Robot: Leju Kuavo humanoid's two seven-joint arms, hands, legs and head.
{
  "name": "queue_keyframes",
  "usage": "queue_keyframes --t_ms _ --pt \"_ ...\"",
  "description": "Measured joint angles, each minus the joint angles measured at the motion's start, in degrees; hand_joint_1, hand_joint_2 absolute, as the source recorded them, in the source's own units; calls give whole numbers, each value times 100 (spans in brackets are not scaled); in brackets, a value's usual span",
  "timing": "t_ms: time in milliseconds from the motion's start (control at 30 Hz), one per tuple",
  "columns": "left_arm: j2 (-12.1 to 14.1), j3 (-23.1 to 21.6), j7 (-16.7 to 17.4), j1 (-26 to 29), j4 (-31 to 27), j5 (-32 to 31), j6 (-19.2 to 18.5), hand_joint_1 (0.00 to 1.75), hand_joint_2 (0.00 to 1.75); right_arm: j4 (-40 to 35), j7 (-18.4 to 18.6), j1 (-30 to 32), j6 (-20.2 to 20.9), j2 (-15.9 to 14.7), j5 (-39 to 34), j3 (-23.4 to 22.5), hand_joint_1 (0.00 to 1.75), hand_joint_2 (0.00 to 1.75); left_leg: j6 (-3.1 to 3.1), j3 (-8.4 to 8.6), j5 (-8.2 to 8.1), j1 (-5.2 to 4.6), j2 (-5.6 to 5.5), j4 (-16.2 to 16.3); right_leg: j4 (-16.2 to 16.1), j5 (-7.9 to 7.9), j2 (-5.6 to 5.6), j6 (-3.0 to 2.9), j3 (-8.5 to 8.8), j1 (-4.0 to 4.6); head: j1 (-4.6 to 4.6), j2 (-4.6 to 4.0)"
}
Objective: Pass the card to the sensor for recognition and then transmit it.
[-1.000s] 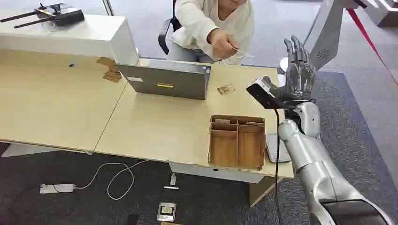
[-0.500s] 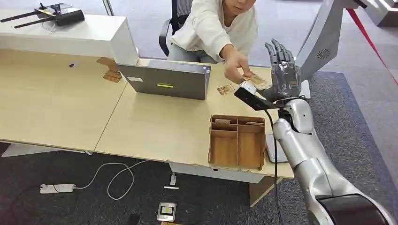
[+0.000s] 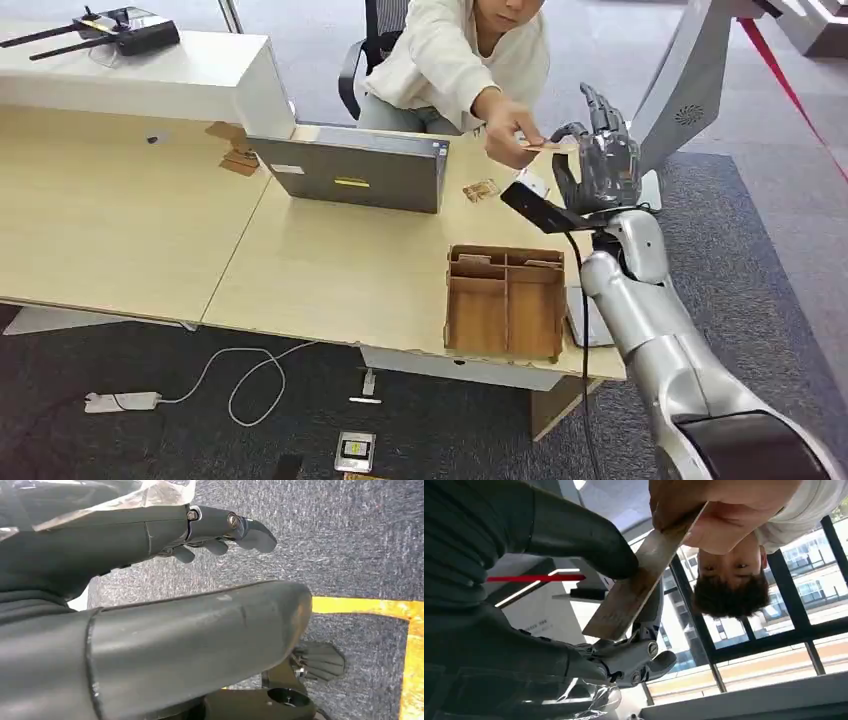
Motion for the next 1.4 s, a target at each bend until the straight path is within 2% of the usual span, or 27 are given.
queue_keyframes --t_ms 200,733,967,1200,1333,1400 --pt "-15 0 0 -17 0 0 129 0 0 -4 -74 -8 -22 -44 -102 0 175 175 0 0 0 0 1 0 0 0 0 0 0 0 0 0" --pt "-44 0 -11 -32 0 57 179 0 0 -2 -76 -28 -122 -144 -301 -13 175 175 0 1 0 0 1 1 0 0 0 0 -1 0 0 0" --pt "-57 0 7 -26 0 223 216 0 0 -42 -186 -38 -131 -444 -651 -164 175 175 1 1 0 0 2 2 -1 1 0 1 1 -5 2 0" --pt "-66 0 20 -27 0 380 221 0 0 -42 -140 -19 -160 -623 -769 -276 175 175 0 3 0 -2 3 3 -2 2 7 0 -4 -3 -2 0" --pt "-79 0 13 -12 0 625 227 0 0 -31 -83 142 -160 -923 -938 -422 175 175 1 2 -1 1 0 3 -5 1 4 1 -2 -4 -2 0" --pt "-79 0 -7 0 0 754 256 0 0 2 -87 359 -171 -1187 -1023 -530 175 175 5 3 -4 1 0 3 -13 1 4 2 3 -4 0 0"
